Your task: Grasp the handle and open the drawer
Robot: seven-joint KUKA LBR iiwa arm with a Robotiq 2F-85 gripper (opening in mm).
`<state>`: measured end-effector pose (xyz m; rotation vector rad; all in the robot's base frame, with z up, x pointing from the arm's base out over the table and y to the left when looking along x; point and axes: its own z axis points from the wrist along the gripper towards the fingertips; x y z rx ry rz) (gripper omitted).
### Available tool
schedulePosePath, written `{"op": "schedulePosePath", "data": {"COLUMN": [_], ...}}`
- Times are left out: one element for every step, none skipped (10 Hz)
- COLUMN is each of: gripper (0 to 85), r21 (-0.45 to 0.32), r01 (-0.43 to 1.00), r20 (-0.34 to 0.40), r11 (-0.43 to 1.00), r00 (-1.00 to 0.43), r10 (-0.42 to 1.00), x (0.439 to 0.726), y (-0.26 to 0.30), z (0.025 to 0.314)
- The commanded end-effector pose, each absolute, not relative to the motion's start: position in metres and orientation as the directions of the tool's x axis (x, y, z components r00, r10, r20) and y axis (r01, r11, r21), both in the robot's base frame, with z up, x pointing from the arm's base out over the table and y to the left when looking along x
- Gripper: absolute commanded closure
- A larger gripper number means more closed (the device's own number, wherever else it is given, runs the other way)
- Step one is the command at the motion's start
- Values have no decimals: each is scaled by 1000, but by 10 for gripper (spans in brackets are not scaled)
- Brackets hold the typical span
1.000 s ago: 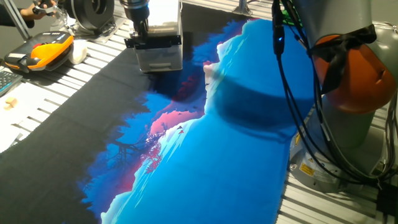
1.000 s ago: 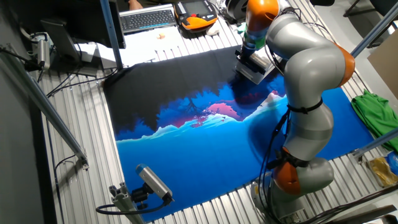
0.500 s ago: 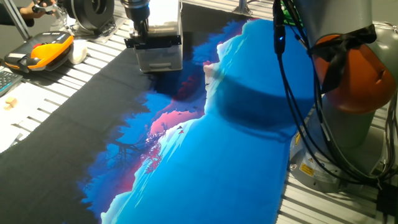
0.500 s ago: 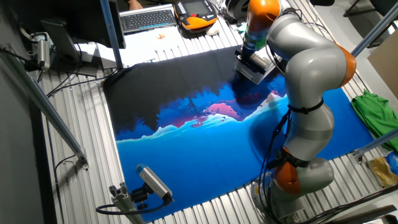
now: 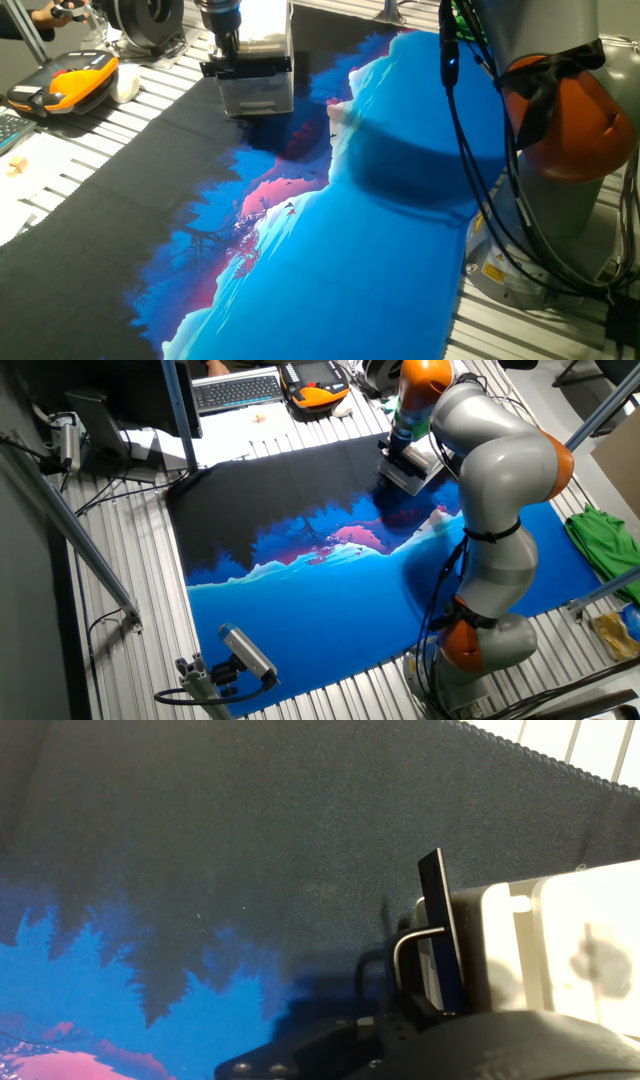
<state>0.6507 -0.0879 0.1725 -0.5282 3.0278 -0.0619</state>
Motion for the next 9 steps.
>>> {"op": "schedulePosePath", "data": {"gripper": [680,680,680,680,680,680,680,680,680], "r21": [-48,-47,-48,-54,-70,-73,-71,-65,-68], "r01": [-336,-336,-336,-331,-335,-340,-342,-342,-338], "r20": [-61,-56,-54,-53,-52,-51,-51,-52,-51], "r11": [941,941,941,942,940,938,937,937,939], "r00": [-939,-939,-939,-941,-940,-938,-937,-937,-939], "r10": [-338,-338,-338,-334,-338,-344,-346,-346,-341], "x": [651,651,651,651,651,651,651,651,651], "y": [-88,-88,-88,-88,-88,-88,-88,-88,-88], "z": [173,173,173,173,173,173,173,173,173]}}
